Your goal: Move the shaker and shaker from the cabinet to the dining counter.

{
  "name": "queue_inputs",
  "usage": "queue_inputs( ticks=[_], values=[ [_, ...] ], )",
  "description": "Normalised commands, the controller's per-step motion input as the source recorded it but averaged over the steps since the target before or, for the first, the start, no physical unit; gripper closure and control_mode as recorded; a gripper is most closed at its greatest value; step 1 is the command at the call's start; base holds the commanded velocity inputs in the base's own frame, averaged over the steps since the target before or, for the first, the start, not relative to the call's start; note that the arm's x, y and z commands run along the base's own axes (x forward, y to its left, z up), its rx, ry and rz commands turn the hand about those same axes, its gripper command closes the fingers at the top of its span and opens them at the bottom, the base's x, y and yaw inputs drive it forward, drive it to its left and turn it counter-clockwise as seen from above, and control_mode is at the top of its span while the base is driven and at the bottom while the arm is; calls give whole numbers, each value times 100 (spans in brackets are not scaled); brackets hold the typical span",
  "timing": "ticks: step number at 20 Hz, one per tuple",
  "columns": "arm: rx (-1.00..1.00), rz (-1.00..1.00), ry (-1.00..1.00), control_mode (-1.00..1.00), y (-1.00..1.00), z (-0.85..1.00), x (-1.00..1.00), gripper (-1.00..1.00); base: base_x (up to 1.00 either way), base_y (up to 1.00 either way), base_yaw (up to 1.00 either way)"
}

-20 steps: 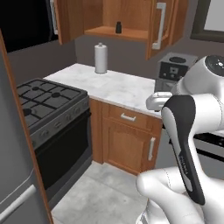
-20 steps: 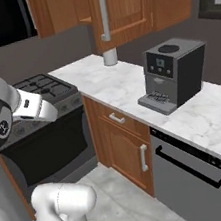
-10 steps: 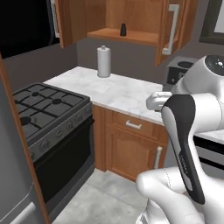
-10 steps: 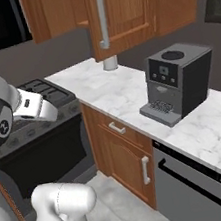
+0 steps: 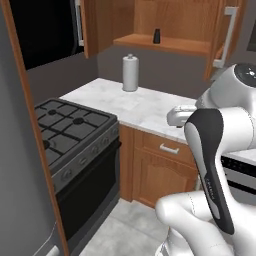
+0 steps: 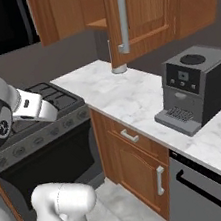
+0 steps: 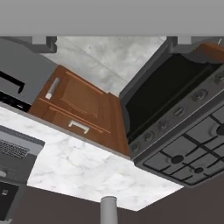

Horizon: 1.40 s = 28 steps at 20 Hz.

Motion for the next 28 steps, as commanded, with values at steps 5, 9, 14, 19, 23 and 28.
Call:
queue_inputs(
  ticks=[5,9,14,19,23,28],
  values=[
    [0,0,0,100,0,0,0,-100,60,14,-5],
    [0,0,0,100,0,0,0,-100,53,0,-10],
    [0,0,0,100,0,0,0,-100,41,0,-15],
    [0,0,0,100,0,0,0,-100,34,12,-24],
    [0,0,0,100,0,0,0,-100,49,29,-24],
    [0,0,0,100,0,0,0,-100,73,34,-11]
  ],
)
